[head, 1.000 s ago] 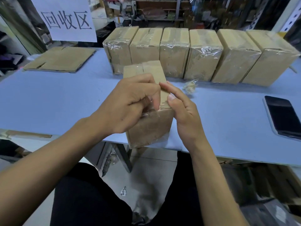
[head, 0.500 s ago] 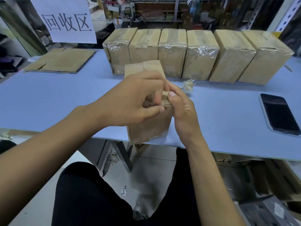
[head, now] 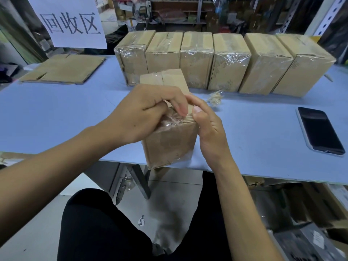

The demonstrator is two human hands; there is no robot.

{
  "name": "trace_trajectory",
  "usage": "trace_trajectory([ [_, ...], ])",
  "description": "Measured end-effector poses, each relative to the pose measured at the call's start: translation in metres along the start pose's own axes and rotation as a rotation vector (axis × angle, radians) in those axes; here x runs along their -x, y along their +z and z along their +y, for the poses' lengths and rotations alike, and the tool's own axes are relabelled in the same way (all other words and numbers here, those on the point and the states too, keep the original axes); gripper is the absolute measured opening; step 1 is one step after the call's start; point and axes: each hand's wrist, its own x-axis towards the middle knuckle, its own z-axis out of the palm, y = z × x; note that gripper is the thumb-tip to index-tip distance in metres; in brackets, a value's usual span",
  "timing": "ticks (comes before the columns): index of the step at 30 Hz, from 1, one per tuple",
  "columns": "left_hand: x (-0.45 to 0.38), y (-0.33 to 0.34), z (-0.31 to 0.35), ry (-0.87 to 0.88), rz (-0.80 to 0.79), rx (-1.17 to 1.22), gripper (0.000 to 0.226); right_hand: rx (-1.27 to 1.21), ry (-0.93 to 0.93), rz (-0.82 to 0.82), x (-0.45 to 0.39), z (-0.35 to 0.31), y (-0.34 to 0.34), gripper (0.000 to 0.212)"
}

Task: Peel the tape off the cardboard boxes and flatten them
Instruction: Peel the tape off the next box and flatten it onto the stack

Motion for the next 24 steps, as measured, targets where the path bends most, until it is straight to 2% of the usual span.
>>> trace_trajectory([
  [2, 0.002, -0.003, -0.002, 0.031, -0.013, -0.028, 0.045, 0.002, 0.003, 0.006, 0.0, 0.001, 0.0, 0.04],
  [8, 0.004, -0.009, -0.005, 0.274, -0.153, -0.248, 0.058, -0.009, 0.031, 0.014, 0.001, -0.002, 0.0, 0.036],
  [10, 0.005, -0.013, -0.008, 0.312, -0.177, -0.289, 0.051, 0.006, 0.032, 0.01, 0.001, -0.002, 0.0, 0.037],
  [14, -0.001, -0.017, -0.01, 0.344, -0.235, -0.33, 0.012, 0.014, 0.004, -0.002, 0.002, -0.004, 0.002, 0.035],
  [20, -0.015, -0.008, -0.015, 0.397, -0.269, -0.37, 0.013, 0.035, -0.019, -0.016, 0.0, -0.007, 0.001, 0.033],
  [24, -0.011, -0.001, -0.015, 0.375, -0.224, -0.332, 0.012, 0.037, -0.055, 0.035, 0.001, -0.004, 0.006, 0.036],
])
